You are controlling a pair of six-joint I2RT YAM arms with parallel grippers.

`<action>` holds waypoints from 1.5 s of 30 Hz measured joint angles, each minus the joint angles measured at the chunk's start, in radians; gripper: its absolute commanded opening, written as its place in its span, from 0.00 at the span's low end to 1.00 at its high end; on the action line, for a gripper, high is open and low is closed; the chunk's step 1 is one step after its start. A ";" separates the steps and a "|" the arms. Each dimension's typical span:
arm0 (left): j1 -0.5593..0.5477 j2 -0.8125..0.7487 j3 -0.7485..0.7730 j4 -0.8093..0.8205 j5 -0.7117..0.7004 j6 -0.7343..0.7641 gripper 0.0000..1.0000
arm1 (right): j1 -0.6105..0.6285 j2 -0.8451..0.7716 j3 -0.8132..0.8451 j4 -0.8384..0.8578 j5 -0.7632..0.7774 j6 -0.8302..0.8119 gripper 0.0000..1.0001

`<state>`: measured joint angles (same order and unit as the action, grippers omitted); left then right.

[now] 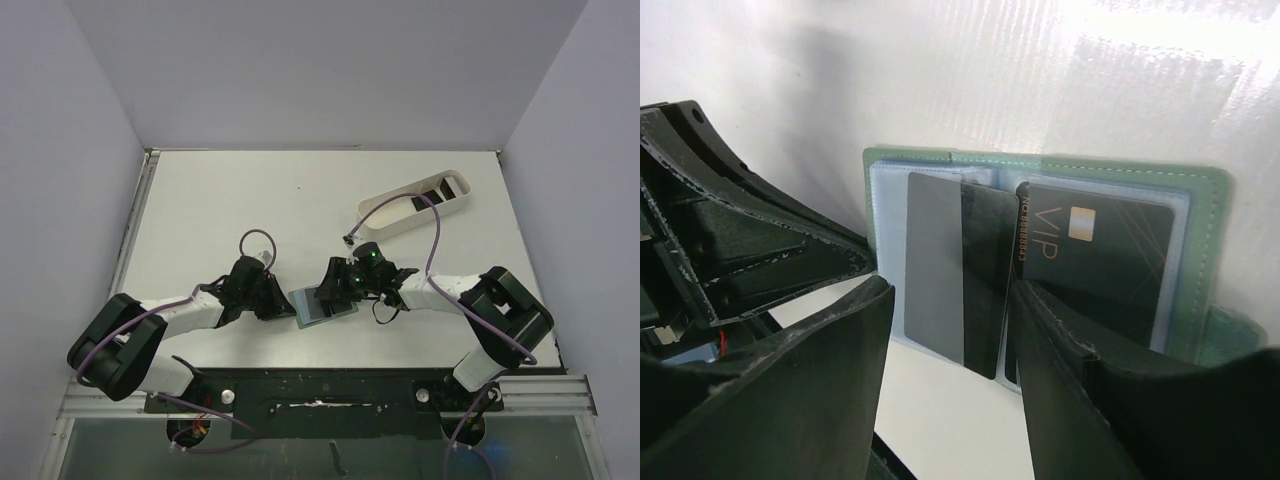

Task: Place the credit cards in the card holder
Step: Insert the credit card into the card holder.

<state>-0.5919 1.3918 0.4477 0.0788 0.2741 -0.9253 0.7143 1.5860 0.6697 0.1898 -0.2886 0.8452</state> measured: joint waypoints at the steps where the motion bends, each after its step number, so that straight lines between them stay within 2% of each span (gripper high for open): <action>1: -0.001 0.000 0.000 0.000 0.000 0.000 0.06 | 0.000 -0.003 0.002 -0.008 0.009 -0.001 0.51; 11: -0.003 0.000 0.000 0.000 0.000 0.000 0.06 | 0.006 0.014 0.021 -0.024 0.032 -0.005 0.51; 27: -0.005 0.002 0.000 0.004 0.000 0.000 0.06 | 0.037 0.060 0.030 0.063 -0.058 0.004 0.50; 34: -0.008 0.013 0.001 0.023 0.003 -0.002 0.08 | 0.041 0.055 0.052 0.036 -0.074 -0.019 0.50; 38: -0.009 0.013 0.010 0.008 0.003 0.003 0.22 | 0.041 -0.011 0.085 -0.085 -0.021 -0.086 0.51; 42: -0.009 -0.003 0.026 -0.010 0.000 0.008 0.42 | 0.041 -0.118 0.130 -0.230 0.079 -0.167 0.52; 45: -0.009 -0.026 0.031 -0.015 -0.004 0.009 0.48 | 0.041 -0.164 0.167 -0.311 0.160 -0.219 0.53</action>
<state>-0.6006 1.3663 0.4789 0.0635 0.2699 -0.9161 0.7555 1.4223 0.8371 -0.1215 -0.1287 0.6258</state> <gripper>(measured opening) 0.425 0.518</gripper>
